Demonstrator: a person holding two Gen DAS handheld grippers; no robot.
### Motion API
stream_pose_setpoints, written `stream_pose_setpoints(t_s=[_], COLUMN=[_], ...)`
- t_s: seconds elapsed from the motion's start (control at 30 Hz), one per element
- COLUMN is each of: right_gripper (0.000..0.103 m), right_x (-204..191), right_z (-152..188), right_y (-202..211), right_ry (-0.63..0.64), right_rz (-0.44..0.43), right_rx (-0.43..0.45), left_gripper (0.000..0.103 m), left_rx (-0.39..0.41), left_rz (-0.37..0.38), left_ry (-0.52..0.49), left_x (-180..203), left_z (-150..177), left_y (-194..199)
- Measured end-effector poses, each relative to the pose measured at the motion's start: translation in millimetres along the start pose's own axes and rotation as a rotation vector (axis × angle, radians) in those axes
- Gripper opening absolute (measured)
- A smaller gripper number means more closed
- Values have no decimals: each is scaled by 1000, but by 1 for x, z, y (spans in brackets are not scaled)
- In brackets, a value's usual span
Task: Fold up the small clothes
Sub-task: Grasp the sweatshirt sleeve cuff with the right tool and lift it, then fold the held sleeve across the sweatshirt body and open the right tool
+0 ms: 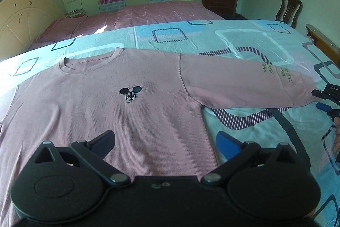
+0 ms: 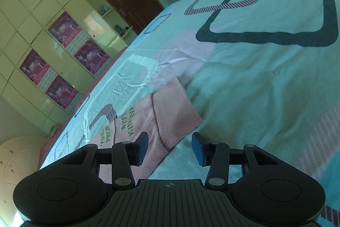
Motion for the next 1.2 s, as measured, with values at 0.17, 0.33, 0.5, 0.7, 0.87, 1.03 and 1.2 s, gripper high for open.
stream_pose_setpoints(t_s=[0.17,0.33,0.5,0.7,0.87,1.03,1.2], right_gripper=[18,18,18,18,17,6,6], right_x=[11,16,22,29,29,-17,-112], right_z=[-7,-12,-13,-10,-20,-19,18], right_y=[0,9,18,25,24,28,66], right_ry=[-21,-25,-87,-169,-145,164,469], right_rz=[6,27,14,-4,52,217,116], right_rx=[-20,-25,-69,-113,-53,37,140], left_gripper=[101,101,101,101,101,101,94], left_rx=[-4,8,8,13,31,18,24], left_rz=[-22,-56,-89,-91,-80,-100,-111], left_ry=[12,68,121,163,167,121,101], left_x=[-4,-24,-51,-79,-100,-131,-176], left_z=[-6,-4,6,10,7,4,4], left_y=[-5,1,8,10,12,12,16])
Point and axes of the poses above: each gripper's, at about its wrist camera, not at the fingertips, and y roughly against the way its jaws point, x to its right, z to its underside, the point moved 6 cm from there along -y, roughly the way its jaws point, and after that the axes turned 14 degrees about z, right-handed, at the moved point
